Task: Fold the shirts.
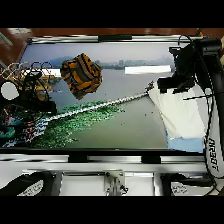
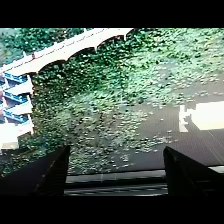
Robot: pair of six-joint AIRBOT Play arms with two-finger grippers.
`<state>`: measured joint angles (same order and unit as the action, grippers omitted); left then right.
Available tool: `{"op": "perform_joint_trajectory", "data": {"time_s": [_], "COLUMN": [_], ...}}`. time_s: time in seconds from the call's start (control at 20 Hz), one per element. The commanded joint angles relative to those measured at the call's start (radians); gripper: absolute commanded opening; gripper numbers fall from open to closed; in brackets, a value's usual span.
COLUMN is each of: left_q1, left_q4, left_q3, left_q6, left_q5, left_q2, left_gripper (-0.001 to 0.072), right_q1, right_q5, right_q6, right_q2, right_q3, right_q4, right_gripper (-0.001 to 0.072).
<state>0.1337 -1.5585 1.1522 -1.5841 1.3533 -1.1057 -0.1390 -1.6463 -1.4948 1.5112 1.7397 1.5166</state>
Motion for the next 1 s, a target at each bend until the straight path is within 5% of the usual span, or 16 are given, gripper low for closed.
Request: {"op": "perform_joint_trajectory", "data": {"time_s": [0.0,0.95], "left_q1": [0.001,0.003], "left_q4": [0.0,0.024], "left_q3": [0.0,0.0], "left_q6": [0.0,0.0], "left_q5": [0.0,-0.068], "left_q2": [-0.001,-0.014], "left_gripper": [0.072,0.072], "right_q1": [-0.001,-0.001], "right_q5": [0.0,0.086], "right_q6": [0.0,0.024], "right_q2": [0.0,0.0], "right_q3": [0.001,0.001], "right_q4": [0.0,0.013], "right_gripper": [0.0624,0.0624]}}
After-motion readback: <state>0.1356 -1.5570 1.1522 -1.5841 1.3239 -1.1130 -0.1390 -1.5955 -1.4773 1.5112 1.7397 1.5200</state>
